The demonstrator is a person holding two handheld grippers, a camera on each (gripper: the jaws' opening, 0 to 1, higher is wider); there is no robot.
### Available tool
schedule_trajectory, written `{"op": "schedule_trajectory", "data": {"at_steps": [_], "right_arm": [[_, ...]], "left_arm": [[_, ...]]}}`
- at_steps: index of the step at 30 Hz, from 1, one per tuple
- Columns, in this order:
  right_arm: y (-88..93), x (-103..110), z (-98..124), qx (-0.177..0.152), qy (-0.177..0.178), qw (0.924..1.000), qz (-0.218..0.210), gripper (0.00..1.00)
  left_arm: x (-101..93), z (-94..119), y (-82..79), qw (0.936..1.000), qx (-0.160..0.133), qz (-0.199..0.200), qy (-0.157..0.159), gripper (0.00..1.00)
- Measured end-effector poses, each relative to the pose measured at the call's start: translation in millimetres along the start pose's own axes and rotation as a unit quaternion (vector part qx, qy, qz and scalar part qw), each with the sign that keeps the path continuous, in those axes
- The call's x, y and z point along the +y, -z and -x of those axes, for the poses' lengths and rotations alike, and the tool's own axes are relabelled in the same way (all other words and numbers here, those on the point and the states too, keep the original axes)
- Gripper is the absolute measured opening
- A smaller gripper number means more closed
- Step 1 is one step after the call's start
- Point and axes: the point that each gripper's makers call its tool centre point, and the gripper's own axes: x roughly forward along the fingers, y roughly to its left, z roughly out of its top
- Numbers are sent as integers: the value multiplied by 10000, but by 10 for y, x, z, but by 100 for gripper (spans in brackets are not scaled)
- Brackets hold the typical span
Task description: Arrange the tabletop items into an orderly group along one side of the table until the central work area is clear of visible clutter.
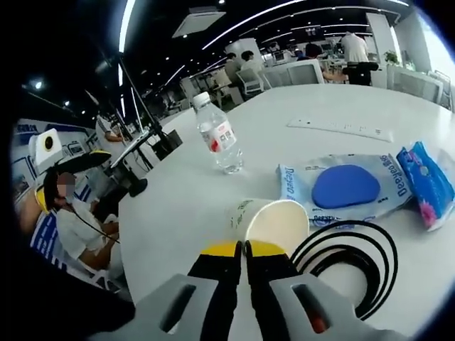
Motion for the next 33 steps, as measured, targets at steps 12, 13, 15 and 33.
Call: {"op": "schedule_trajectory", "data": {"at_steps": [12, 13, 15, 33], "right_arm": [[-175, 75, 106, -264, -25, 9990, 358, 0], [-201, 78, 129, -268, -20, 9987, 439, 0], [-214, 64, 132, -268, -8, 9980, 564, 0], [-567, 249, 264, -244, 71, 9846, 1728, 0]], "left_arm": [[43, 2, 25, 9999, 108, -100, -47, 100], [40, -5, 22, 9999, 104, -94, -39, 100], [31, -18, 22, 9999, 100, -89, -14, 100], [-18, -117, 56, 9995, 245, -169, -46, 100]]}}
